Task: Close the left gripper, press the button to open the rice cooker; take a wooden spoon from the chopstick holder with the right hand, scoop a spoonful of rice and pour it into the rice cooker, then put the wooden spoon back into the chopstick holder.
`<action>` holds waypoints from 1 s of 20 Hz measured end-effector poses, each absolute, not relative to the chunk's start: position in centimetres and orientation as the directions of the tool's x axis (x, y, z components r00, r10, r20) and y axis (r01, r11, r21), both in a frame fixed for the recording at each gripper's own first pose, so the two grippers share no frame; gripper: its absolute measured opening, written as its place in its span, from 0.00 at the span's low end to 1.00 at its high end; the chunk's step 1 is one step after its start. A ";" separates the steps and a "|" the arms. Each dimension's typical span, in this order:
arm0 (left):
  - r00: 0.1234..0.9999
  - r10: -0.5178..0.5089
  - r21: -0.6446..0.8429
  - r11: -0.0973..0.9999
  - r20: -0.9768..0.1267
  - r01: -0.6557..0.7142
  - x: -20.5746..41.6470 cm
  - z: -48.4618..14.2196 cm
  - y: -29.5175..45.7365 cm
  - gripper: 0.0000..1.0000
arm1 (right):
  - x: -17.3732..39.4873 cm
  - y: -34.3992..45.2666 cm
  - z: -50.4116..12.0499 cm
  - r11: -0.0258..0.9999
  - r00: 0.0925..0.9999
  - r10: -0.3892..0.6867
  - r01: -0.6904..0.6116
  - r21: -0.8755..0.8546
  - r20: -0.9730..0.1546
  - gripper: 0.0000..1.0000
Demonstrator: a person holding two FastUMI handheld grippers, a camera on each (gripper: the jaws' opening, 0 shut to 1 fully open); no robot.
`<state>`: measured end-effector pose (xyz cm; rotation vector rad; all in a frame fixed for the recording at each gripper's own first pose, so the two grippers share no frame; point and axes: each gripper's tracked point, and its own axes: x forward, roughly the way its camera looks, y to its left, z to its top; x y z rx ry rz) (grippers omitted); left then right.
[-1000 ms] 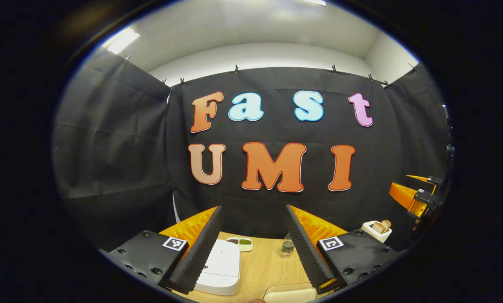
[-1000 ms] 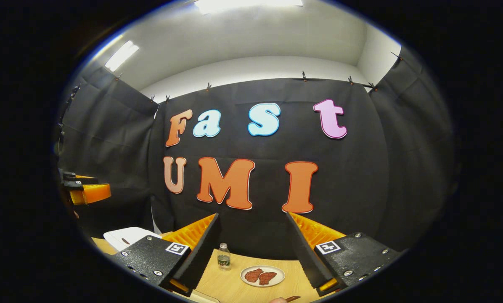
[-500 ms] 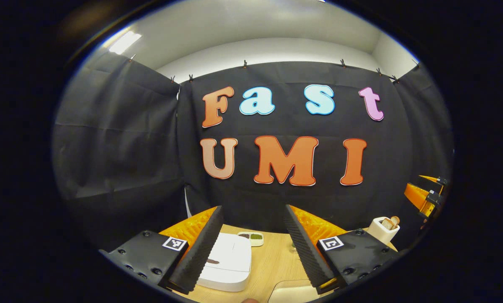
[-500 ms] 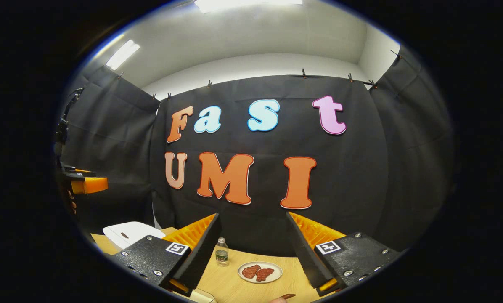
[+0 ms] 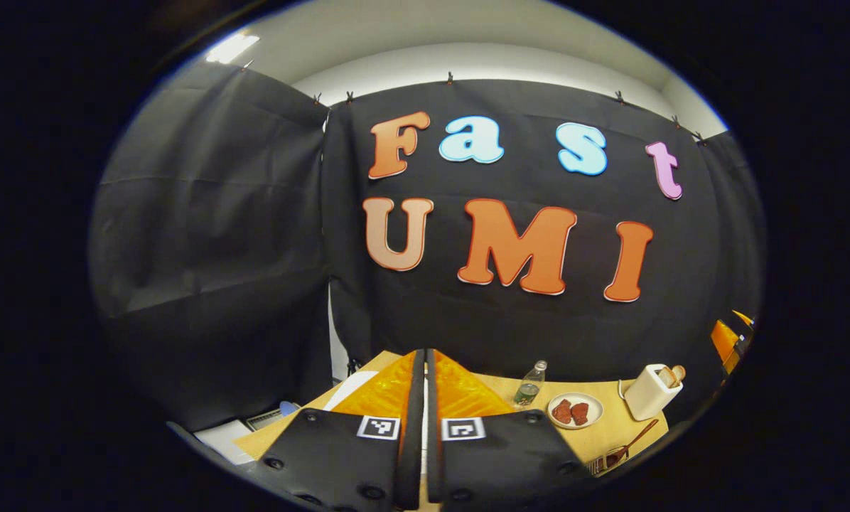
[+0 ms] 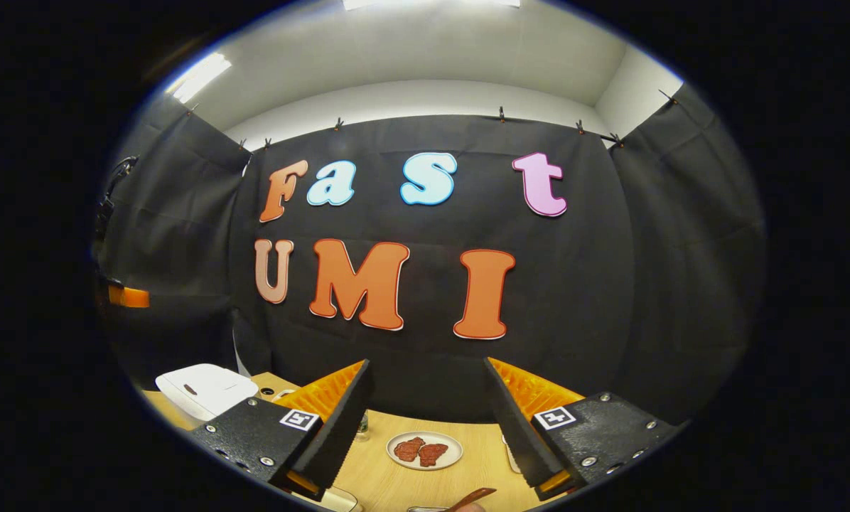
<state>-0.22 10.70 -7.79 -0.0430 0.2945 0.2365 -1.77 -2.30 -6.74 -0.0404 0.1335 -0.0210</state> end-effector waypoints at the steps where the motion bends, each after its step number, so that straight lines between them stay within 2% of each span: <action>1: 0.917 0.241 0.002 0.967 -0.318 -0.253 0.4 -8.4 12.0 0.07 | -2.0 -1.8 -6.8 0.999 0.990 -0.031 0.025 -0.040 -0.138 0.94; 2: 0.899 0.251 0.000 0.963 -0.359 -0.269 0.8 -8.5 13.1 0.07 | -2.0 -1.3 -6.9 0.998 0.989 -0.043 0.037 -0.042 -0.142 0.94; 3: 0.884 0.227 -0.029 0.965 -0.409 -0.261 1.7 -10.1 13.8 0.02 | -2.1 -1.2 -6.9 0.998 0.987 -0.058 0.052 -0.046 -0.147 0.94; 4: 0.862 0.190 -0.070 0.965 -0.470 -0.251 2.1 -11.9 14.2 0.02 | -2.1 -1.0 -7.0 0.996 0.986 -0.075 0.068 -0.052 -0.148 0.94; 5: 0.833 0.170 -0.102 0.960 -0.527 -0.260 2.5 -13.4 14.5 0.09 | -2.2 -0.8 -7.1 0.995 0.984 -0.093 0.085 -0.061 -0.152 0.94; 6: 0.795 0.142 -0.123 0.957 -0.590 -0.263 2.8 -15.1 14.7 0.02 | -2.4 -0.8 -7.2 0.993 0.982 -0.108 0.098 -0.071 -0.154 0.94; 8: 0.718 0.110 -0.140 0.950 -0.687 -0.279 3.4 -18.1 15.2 0.05 | -2.8 -0.6 -7.6 0.988 0.977 -0.134 0.120 -0.093 -0.167 0.96; 10: 0.638 0.053 -0.181 0.938 -0.768 -0.296 3.9 -21.0 15.1 0.05 | -3.1 -0.8 -8.1 0.983 0.969 -0.163 0.142 -0.120 -0.185 0.94; 11: 0.595 0.022 -0.203 0.929 -0.804 -0.309 3.7 -22.6 14.9 0.01 | -3.2 -0.9 -8.4 0.978 0.964 -0.183 0.158 -0.135 -0.193 0.94; 12: 0.545 -0.004 -0.213 0.923 -0.838 -0.321 3.5 -24.1 14.8 0.05 | -3.3 -1.2 -8.6 0.974 0.959 -0.199 0.171 -0.148 -0.200 0.94; 14: 0.470 -0.048 -0.232 0.911 -0.881 -0.342 3.4 -26.8 14.9 0.05 | -3.8 -1.3 -9.0 0.969 0.952 -0.219 0.187 -0.162 -0.215 0.94; 15: 0.439 -0.055 -0.231 0.904 -0.897 -0.360 3.1 -28.2 15.0 0.02 | -3.9 -1.3 -9.2 0.968 0.949 -0.226 0.192 -0.164 -0.222 0.94; 16: 0.407 -0.062 -0.226 0.902 -0.911 -0.369 2.9 -29.4 15.2 0.05 | -4.0 -1.3 -9.3 0.966 0.946 -0.233 0.198 -0.166 -0.226 0.95; 20: 0.348 -0.097 -0.242 0.882 -0.932 -0.404 2.7 -32.0 15.9 0.05 | -4.8 -1.8 -10.3 0.958 0.931 -0.263 0.221 -0.184 -0.254 0.94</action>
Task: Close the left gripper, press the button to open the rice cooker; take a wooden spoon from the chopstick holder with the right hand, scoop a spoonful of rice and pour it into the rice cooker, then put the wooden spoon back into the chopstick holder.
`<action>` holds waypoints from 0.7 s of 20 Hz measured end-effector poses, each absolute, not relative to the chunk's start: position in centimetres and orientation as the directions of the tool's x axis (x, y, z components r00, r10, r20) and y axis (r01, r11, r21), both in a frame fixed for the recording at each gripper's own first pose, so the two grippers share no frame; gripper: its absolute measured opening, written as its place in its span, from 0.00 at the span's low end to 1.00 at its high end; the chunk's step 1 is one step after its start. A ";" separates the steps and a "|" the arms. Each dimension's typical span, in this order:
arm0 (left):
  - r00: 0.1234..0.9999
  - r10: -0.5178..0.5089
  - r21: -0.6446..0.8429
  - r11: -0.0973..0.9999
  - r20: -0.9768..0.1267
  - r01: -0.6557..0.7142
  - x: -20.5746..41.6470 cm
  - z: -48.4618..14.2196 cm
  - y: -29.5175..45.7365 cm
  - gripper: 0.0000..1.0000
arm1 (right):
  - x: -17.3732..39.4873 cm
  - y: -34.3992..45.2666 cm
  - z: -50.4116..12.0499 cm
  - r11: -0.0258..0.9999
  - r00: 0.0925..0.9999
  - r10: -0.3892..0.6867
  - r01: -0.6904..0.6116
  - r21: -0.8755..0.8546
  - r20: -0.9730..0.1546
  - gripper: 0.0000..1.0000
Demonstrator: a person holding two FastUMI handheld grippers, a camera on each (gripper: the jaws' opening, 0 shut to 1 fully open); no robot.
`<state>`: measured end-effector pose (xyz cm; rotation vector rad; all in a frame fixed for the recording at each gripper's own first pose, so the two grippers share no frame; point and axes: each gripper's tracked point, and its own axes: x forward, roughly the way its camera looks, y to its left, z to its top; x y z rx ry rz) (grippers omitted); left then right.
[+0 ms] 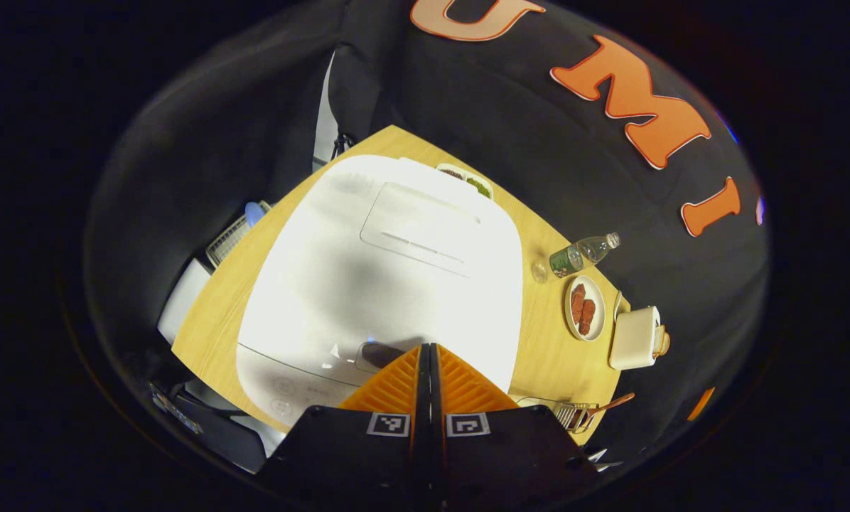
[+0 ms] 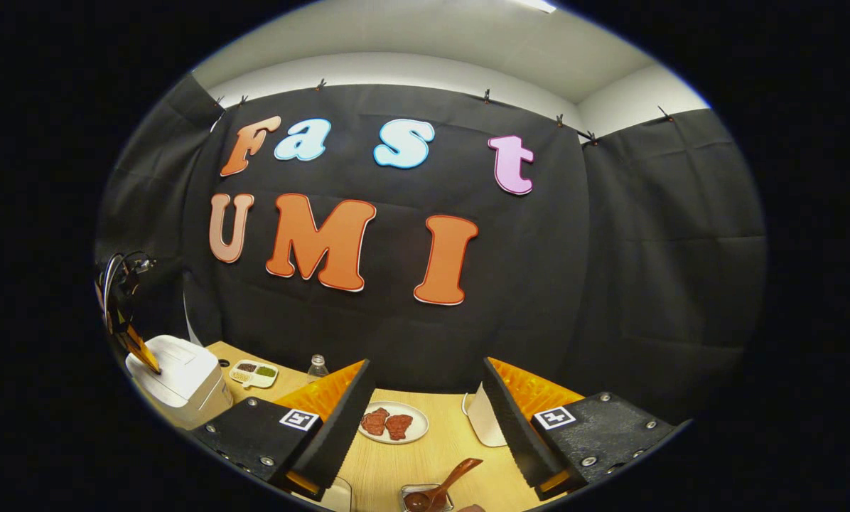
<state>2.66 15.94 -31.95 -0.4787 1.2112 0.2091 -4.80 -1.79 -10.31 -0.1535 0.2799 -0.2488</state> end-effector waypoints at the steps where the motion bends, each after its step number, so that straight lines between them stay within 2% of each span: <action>1: 0.350 -0.105 -0.252 0.877 -0.931 -0.408 2.7 -31.9 16.2 0.05 | -5.0 -1.8 -10.5 0.957 0.928 -0.267 0.223 -0.188 -0.261 0.94; 5: 0.340 -0.099 -0.238 0.886 -0.935 -0.398 2.2 -32.0 16.4 0.05 | -5.6 -1.8 -11.6 0.954 0.918 -0.270 0.214 -0.211 -0.291 0.94; 8: 0.369 -0.098 -0.249 0.887 -0.924 -0.389 2.5 -31.4 16.6 0.05 | -5.7 -1.4 -12.4 0.962 0.913 -0.255 0.208 -0.176 -0.319 0.94; 10: 0.450 -0.075 -0.257 0.897 -0.890 -0.359 3.3 -29.6 16.5 0.05 | -5.7 -1.6 -12.8 0.964 0.909 -0.253 0.208 -0.166 -0.330 0.95; 12: 0.572 -0.034 -0.246 0.923 -0.820 -0.298 4.7 -26.6 16.2 0.05 | -5.7 -2.4 -13.2 0.961 0.904 -0.264 0.216 -0.172 -0.336 0.94; 13: 0.632 0.011 -0.217 0.935 -0.775 -0.281 5.7 -25.0 16.4 0.07 | -5.6 -2.6 -13.6 0.961 0.901 -0.265 0.218 -0.169 -0.345 0.94; 14: 0.677 0.051 -0.173 0.950 -0.734 -0.259 6.2 -23.7 16.8 0.05 | -5.7 -2.7 -14.1 0.962 0.896 -0.263 0.217 -0.163 -0.359 0.94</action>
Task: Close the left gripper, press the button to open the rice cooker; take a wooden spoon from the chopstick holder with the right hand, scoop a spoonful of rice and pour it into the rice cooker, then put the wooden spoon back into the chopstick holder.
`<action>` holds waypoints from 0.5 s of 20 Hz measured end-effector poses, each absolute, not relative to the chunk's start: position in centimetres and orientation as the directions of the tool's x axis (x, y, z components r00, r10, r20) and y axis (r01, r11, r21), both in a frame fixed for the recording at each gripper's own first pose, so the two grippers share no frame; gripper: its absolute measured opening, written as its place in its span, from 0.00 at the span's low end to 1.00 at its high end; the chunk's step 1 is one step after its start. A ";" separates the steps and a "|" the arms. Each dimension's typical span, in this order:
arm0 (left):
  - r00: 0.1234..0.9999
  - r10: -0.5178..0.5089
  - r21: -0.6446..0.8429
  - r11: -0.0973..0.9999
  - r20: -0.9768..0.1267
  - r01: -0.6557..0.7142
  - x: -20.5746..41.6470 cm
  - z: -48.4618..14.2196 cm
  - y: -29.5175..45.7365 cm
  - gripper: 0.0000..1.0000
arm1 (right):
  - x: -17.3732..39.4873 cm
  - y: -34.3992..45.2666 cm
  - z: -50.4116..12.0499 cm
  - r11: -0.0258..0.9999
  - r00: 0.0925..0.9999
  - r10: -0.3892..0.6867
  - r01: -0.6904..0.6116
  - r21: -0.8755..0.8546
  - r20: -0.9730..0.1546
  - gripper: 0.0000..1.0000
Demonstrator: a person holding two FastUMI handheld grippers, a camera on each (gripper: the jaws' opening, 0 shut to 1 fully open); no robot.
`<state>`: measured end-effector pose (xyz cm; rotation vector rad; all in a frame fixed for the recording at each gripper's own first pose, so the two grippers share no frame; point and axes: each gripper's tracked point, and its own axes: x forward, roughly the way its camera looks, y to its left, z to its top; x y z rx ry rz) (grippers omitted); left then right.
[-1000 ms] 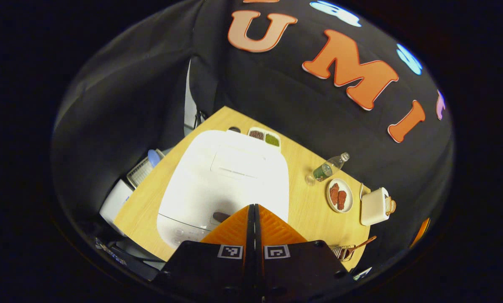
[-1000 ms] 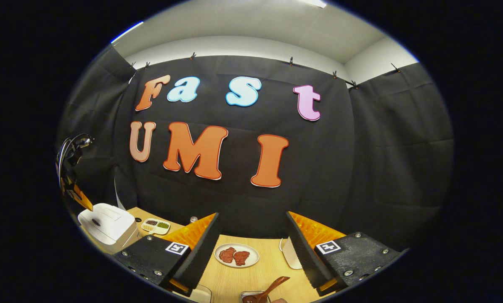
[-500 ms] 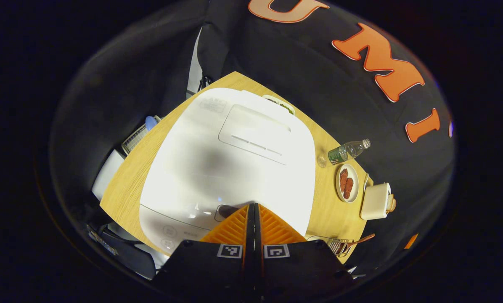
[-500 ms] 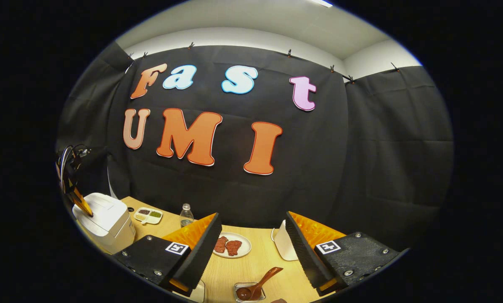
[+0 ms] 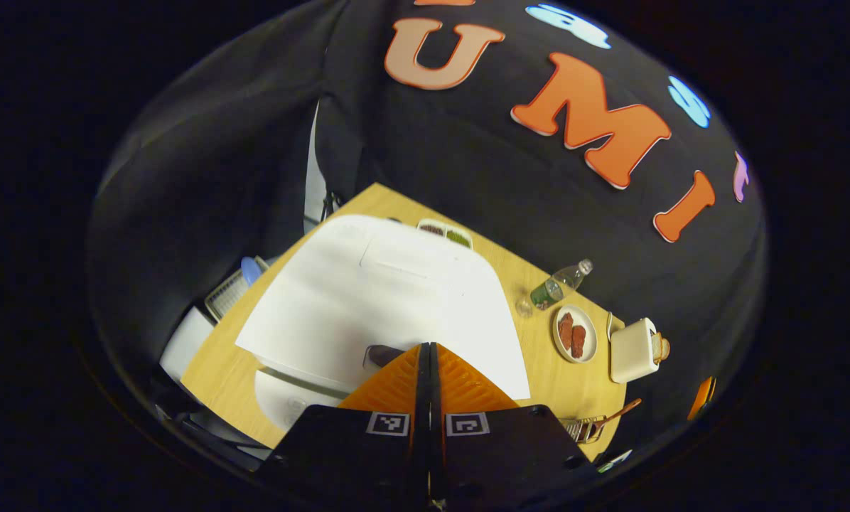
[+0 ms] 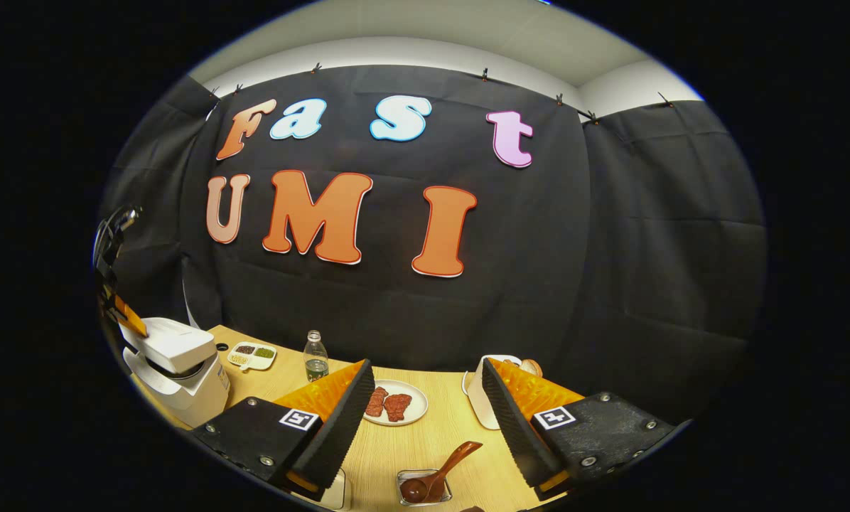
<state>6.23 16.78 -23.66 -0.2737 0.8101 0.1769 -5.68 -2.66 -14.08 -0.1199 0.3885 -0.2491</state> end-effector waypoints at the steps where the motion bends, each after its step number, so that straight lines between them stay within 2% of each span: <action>1: 0.726 0.093 -0.129 0.961 -0.682 -0.244 7.1 -22.0 17.1 0.05 | -5.7 -2.7 -14.7 0.964 0.889 -0.258 0.213 -0.158 -0.379 0.94; 4: 0.830 0.203 -0.006 0.970 -0.520 -0.241 9.2 -16.8 17.7 0.06 | -6.2 -3.0 -16.0 0.971 0.877 -0.238 0.202 -0.130 -0.417 0.95; 5: 0.839 0.253 0.043 0.963 -0.481 -0.266 9.1 -15.4 18.3 0.06 | -6.3 -3.2 -16.5 0.972 0.870 -0.235 0.205 -0.116 -0.434 0.95; 7: 0.867 0.262 0.062 0.963 -0.424 -0.261 8.8 -14.3 17.7 0.04 | -6.9 -3.8 -18.2 0.972 0.844 -0.233 0.217 -0.089 -0.483 0.94; 10: 0.902 0.239 0.064 0.971 -0.360 -0.232 8.1 -12.2 16.8 0.07 | -7.9 -5.2 -20.2 0.969 0.806 -0.238 0.238 -0.071 -0.542 0.95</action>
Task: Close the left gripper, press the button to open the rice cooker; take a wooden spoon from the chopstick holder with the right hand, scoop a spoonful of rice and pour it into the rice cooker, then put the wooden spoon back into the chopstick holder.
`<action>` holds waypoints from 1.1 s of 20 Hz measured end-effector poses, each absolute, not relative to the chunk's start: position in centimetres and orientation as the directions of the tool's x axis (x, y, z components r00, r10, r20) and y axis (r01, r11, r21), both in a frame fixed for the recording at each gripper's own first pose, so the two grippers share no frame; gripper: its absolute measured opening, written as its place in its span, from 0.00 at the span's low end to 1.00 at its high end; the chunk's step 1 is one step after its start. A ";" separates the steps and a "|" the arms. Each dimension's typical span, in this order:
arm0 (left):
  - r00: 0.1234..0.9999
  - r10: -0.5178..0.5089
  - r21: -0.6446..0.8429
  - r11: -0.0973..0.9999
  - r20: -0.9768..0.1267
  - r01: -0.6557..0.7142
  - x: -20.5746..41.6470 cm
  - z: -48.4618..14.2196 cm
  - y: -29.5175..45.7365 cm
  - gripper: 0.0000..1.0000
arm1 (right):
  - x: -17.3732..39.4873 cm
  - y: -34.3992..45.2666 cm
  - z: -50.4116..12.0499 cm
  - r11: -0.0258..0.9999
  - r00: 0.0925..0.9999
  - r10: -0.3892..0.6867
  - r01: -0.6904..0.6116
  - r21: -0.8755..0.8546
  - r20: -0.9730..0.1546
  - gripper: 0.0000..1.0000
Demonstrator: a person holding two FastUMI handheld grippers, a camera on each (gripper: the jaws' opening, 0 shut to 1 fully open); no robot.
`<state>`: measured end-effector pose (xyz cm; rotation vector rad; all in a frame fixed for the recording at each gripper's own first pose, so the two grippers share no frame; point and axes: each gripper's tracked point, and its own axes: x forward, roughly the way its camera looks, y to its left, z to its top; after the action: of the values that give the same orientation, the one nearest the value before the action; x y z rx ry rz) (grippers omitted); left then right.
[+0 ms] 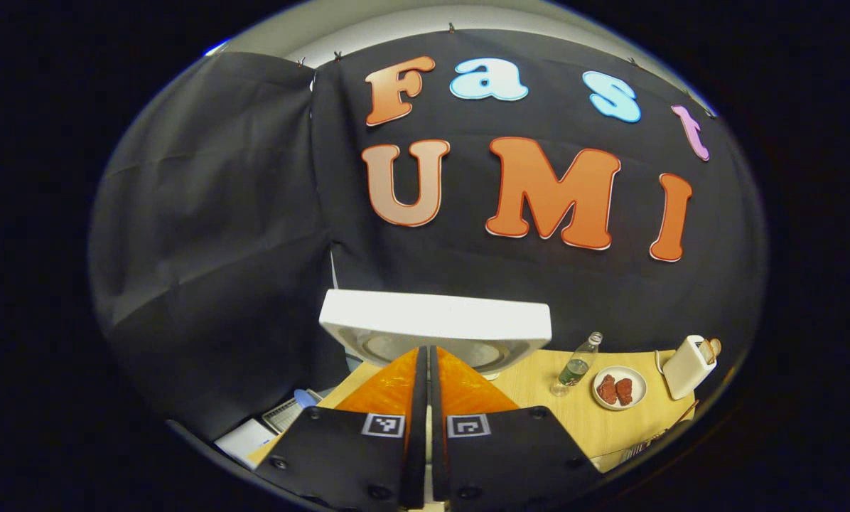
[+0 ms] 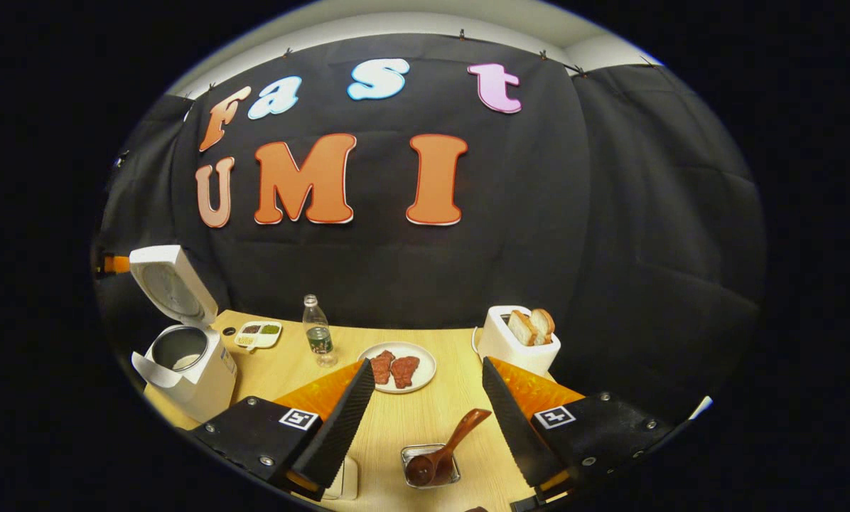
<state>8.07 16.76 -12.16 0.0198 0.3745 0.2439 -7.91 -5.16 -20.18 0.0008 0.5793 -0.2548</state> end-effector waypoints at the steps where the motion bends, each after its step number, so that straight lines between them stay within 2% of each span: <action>1: 0.910 0.238 0.068 0.971 -0.340 -0.228 7.8 -11.7 16.5 0.25 | -8.1 -5.7 -20.8 0.967 0.796 -0.243 0.245 -0.073 -0.554 0.95; 2: 0.914 0.240 0.073 0.971 -0.327 -0.228 7.5 -11.3 16.1 0.31 | -8.4 -6.2 -21.3 0.965 0.786 -0.251 0.252 -0.077 -0.565 0.95; 3: 0.918 0.239 0.081 0.971 -0.316 -0.225 7.2 -11.2 15.9 0.48 | -8.6 -6.7 -21.8 0.963 0.774 -0.256 0.259 -0.079 -0.579 0.95; 7: 0.932 0.224 0.122 0.973 -0.284 -0.196 6.0 -10.9 14.2 0.81 | -9.5 -7.9 -24.5 0.961 0.725 -0.244 0.268 -0.062 -0.644 0.95; 8: 0.935 0.220 0.133 0.973 -0.277 -0.189 5.7 -10.9 13.6 0.85 | -9.6 -8.2 -25.4 0.960 0.711 -0.242 0.272 -0.058 -0.660 0.95; 9: 0.936 0.224 0.146 0.971 -0.272 -0.190 5.3 -11.0 13.4 0.94 | -9.8 -8.7 -26.4 0.958 0.691 -0.243 0.280 -0.057 -0.681 0.96; 12: 0.933 0.237 0.165 0.966 -0.272 -0.197 4.1 -11.3 12.5 0.97 | -10.4 -9.9 -29.3 0.954 0.633 -0.229 0.298 -0.040 -0.739 0.95; 17: 0.917 0.275 0.191 0.955 -0.288 -0.227 1.6 -11.8 12.2 0.95 | -11.8 -10.4 -34.1 0.953 0.533 -0.162 0.301 0.008 -0.830 0.94; 22: 0.897 0.302 0.185 0.949 -0.323 -0.254 -0.3 -13.2 10.9 0.97 | -11.1 -10.0 -37.6 0.950 0.506 -0.105 0.304 0.063 -0.856 0.91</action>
<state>-0.34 10.87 -13.22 0.1396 0.3561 0.2890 -11.07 -10.02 -37.61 0.2163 1.0123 -0.2494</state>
